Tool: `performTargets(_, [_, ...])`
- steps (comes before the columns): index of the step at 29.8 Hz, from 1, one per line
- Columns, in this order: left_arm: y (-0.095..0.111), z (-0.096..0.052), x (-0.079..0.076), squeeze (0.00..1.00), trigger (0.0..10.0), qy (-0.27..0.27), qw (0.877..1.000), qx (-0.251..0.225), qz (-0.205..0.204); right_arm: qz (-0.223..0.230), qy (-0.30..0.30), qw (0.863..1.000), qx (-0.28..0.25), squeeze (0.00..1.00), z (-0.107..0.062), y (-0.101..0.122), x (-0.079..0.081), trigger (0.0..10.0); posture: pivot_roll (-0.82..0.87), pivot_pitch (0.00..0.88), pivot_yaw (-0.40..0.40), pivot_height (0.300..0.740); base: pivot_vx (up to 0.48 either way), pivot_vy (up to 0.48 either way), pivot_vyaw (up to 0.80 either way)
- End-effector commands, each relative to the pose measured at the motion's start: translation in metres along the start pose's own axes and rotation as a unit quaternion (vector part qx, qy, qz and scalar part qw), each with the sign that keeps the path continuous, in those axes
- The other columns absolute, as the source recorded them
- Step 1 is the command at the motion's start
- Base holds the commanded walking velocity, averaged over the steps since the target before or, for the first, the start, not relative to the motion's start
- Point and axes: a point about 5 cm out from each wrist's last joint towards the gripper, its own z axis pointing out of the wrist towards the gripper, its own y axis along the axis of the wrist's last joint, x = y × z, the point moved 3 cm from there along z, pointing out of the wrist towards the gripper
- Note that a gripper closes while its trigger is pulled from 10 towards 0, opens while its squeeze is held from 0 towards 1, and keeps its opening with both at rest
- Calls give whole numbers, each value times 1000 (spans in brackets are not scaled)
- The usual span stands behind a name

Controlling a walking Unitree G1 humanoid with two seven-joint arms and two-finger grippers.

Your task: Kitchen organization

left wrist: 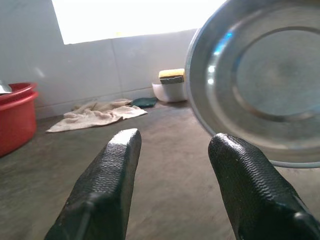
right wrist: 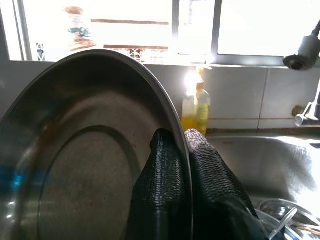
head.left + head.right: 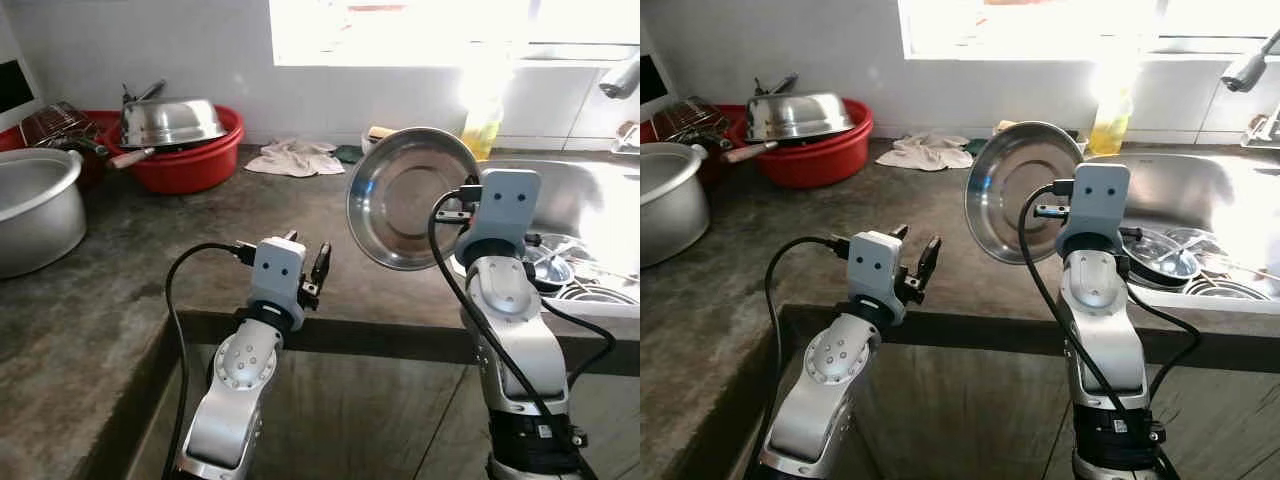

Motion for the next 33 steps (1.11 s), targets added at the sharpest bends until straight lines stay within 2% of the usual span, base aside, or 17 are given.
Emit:
performTargets(1, [3,1,-3,0,10000,-6,1000,-7,4,-2,-19,1000,-9,0,4,8,-9,10000,4,6,-4,740,0,-435,0])
performTargets(14, [4,1,-2,0,10000,-4,1000,-8,10,2,-10,1000,-4,0,8,10,-9,10000,3,13,-1,740,0,-428,0])
performTargets(26, [3,0,-2,0,10000,-7,1000,-9,14,-19,-8,1000,5,0,14,9,-13,10000,4,18,-1,740,307,-365,0])
performTargets(33, [3,0,-4,0,10000,-9,1000,-10,14,-23,-18,999,15,0,18,8,-19,10000,2,17,0,740,336,-339,750])
